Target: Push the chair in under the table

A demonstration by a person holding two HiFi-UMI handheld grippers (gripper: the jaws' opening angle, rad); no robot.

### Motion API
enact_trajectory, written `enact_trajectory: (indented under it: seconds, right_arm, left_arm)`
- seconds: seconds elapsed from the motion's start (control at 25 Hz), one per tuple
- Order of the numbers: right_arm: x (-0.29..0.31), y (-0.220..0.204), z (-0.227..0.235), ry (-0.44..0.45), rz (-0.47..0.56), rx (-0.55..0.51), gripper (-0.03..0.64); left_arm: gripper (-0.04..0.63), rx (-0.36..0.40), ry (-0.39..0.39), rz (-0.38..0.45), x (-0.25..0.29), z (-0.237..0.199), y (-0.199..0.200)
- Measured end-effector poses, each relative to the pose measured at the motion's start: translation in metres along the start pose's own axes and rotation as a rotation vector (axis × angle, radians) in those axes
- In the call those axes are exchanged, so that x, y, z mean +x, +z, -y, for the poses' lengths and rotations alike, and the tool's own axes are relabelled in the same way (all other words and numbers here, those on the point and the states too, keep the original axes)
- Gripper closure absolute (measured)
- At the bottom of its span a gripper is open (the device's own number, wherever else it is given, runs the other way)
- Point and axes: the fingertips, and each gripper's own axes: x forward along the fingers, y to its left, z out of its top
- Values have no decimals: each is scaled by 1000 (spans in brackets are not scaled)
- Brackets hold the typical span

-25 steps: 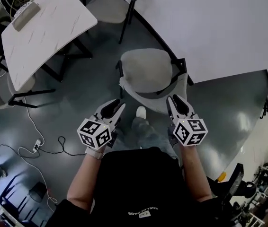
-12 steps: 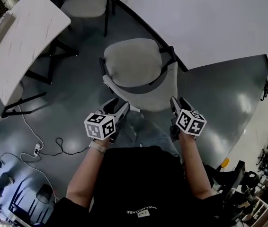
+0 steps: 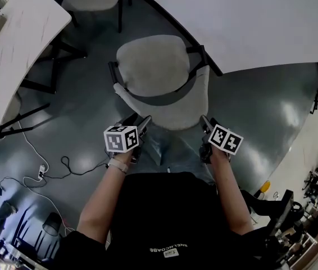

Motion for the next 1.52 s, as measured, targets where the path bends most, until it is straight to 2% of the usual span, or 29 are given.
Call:
enact_trajectory:
  seconds: [0.16,0.28,0.4,0.56,0.76,0.96,1.16,1.24,1.36,1.4,1.44,1.52]
  right_arm:
    - [14,-3,5,-2,-36,30,396]
    - [21,-2,4,3,-52,31,396]
    - [29,-1,0,17,-72,20,396]
    - [42,-2,-5,13,-104,-10,396]
    - [52,-1,-1,-4,-138,-44,397]
    - [63,-3,4,-34,-167,-47,397]
    - [66,-5,4,-62,-168,-113,397]
    - [67,-5,4,-54,-180,-112,396]
    - [67,-5,4,-58,-191,-111,396]
    - [67,-6,4,-59,-193,-113,396]
    - [67,-6,4,-60,-194,-115,396]
    - [66,-8,4,-64,-196,-121,396]
  left_arm:
    - [331,-94,117,-8,7,-29,-6]
    - [331,-164,106,-22,16,-36,-13]
    - [331,-202,91,-43,26,-38,-16]
    - [331,-206,103,-75,40,-39,-19]
    - [331,-194,136,-70,51,-40,-17]
    - [331,-184,199,-89,57,-44,-21]
    - [331,-196,259,-95,59,-51,-23]
    - [333,-240,285,-71,58,-53,-23]
    - [329,-351,317,-17,54,-57,-26]
    - [302,-382,320,-8,53,-59,-29]
    - [276,-406,312,-6,53,-60,-31]
    - [273,-436,261,-11,58,-61,-33]
